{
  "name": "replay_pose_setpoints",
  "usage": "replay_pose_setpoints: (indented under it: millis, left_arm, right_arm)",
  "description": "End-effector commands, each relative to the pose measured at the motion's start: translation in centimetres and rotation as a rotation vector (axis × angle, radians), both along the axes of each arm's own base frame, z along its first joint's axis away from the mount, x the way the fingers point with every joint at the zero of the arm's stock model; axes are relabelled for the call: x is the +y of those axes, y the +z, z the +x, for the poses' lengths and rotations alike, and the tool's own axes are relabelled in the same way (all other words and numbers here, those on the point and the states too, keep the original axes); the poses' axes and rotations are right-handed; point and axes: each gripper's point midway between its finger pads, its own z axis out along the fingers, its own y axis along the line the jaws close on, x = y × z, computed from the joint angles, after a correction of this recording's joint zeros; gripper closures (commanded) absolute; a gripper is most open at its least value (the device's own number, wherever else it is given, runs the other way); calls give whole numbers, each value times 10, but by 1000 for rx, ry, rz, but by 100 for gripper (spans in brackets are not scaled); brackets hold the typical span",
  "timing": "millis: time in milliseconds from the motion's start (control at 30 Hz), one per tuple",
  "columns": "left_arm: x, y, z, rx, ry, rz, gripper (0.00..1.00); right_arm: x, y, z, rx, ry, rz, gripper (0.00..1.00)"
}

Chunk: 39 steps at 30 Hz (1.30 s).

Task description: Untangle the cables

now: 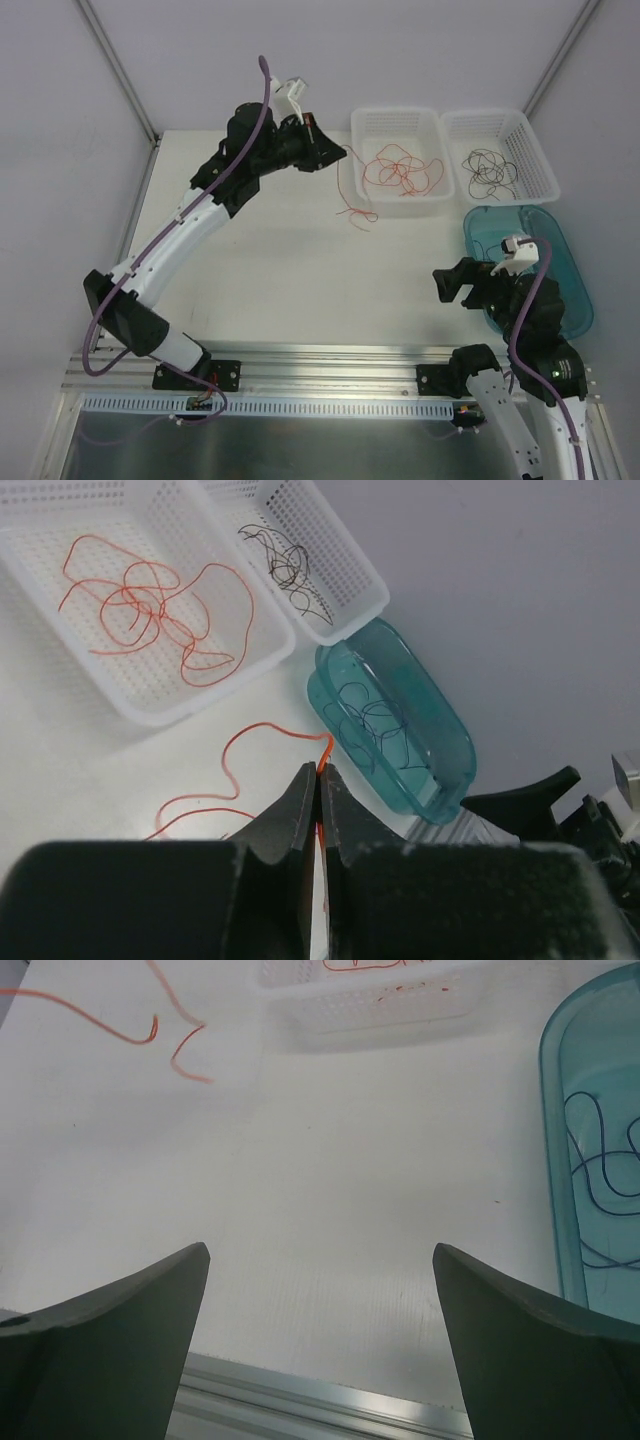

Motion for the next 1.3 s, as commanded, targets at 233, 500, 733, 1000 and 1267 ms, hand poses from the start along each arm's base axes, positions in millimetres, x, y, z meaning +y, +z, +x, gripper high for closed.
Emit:
replay_pose_setpoints:
  millis: [233, 500, 733, 1000, 1267]
  left_arm:
    - [-80, 70, 99, -286, 6, -57, 100]
    - [-106, 35, 190, -470, 188, -98, 97]
    - [-114, -47, 231, -418, 201, -37, 32]
    - [-90, -8, 174, -437, 147, -19, 3]
    - [-32, -18, 110, -248, 221, 60, 1]
  right_arm:
    - [5, -13, -23, 17, 35, 48, 0]
    - [7, -23, -37, 37, 62, 52, 0]
    - [7, -26, -46, 48, 75, 51, 0]
    - [-2, -17, -48, 24, 40, 24, 0]
    - [-25, 9, -61, -35, -37, -43, 0]
